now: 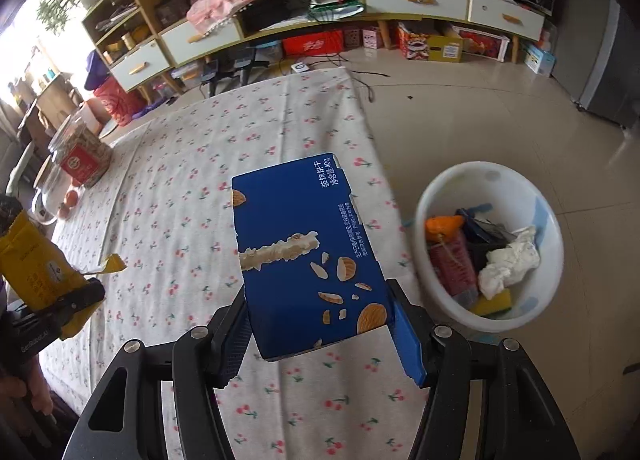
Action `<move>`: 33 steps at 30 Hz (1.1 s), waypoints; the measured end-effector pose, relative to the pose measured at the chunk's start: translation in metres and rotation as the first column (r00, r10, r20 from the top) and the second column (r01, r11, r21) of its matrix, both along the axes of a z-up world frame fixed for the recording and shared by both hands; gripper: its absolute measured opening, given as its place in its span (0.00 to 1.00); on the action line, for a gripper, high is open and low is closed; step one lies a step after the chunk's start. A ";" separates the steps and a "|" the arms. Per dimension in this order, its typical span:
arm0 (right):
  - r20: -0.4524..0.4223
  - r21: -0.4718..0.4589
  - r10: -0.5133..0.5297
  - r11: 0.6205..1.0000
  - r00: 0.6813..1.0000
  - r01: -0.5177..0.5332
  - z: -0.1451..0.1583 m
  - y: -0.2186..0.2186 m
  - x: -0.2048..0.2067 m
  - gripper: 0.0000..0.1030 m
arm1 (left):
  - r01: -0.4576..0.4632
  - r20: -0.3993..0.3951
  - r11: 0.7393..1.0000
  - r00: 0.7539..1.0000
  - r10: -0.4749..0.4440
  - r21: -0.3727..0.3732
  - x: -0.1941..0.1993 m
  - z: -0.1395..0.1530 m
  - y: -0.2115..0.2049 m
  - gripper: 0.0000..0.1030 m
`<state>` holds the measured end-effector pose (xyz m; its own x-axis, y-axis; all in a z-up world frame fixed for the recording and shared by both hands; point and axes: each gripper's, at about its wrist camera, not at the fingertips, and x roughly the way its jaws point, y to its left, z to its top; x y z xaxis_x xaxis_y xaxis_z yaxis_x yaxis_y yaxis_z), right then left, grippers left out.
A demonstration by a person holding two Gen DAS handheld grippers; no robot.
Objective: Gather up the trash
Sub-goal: 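Carry the yellow bag and blue box toward the white bin with both grippers, then open the right gripper to drop the blue box into the bin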
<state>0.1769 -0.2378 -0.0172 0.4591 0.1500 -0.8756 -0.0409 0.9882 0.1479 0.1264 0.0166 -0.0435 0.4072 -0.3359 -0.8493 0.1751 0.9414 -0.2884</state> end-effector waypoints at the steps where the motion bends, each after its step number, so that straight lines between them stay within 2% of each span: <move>1: 0.000 0.001 -0.024 1.000 1.000 0.024 0.000 -0.014 -0.001 0.61 | 0.013 0.000 1.000 1.000 -0.013 0.000 0.002 0.000 -0.007 0.09; 8: -0.024 0.014 -0.187 0.982 0.982 0.187 -0.009 -0.103 -0.004 0.61 | 0.101 -0.005 0.995 0.995 -0.101 0.000 0.018 -0.001 -0.071 0.09; 14: -0.053 0.052 -0.277 0.959 0.959 0.280 -0.024 -0.154 -0.001 0.62 | 0.173 -0.009 0.985 0.985 -0.173 -0.020 0.035 0.000 -0.129 0.09; 19: -0.077 0.106 -0.314 0.941 0.946 0.321 -0.037 -0.170 0.009 0.62 | 0.220 -0.016 0.975 0.975 -0.221 -0.029 0.050 0.001 -0.166 0.09; 21: -0.090 0.120 -0.320 0.937 0.943 0.329 -0.040 -0.171 0.012 0.66 | 0.240 -0.014 0.971 0.971 -0.240 -0.026 0.056 0.002 -0.177 0.09; 23: -0.084 0.124 -0.327 0.934 0.941 0.336 -0.040 -0.174 0.011 0.74 | 0.257 -0.012 0.966 0.966 -0.258 -0.026 0.061 0.004 -0.188 0.09; 26: -0.073 0.132 -0.331 0.932 0.941 0.338 -0.037 -0.181 0.008 0.75 | 0.281 -0.017 0.959 0.959 -0.282 -0.034 0.069 0.004 -0.204 0.09; 33: -0.057 0.073 -0.394 0.915 0.917 0.397 -0.023 -0.206 -0.016 0.76 | 0.354 -0.032 0.935 0.934 -0.355 -0.030 0.084 -0.006 -0.257 0.09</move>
<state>0.1607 -0.4438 -0.0399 0.4601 0.0350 -0.8872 0.3584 0.9069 0.2217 0.2104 -0.2408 -0.0494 0.2270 -0.4728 -0.8514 0.4856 0.8128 -0.3218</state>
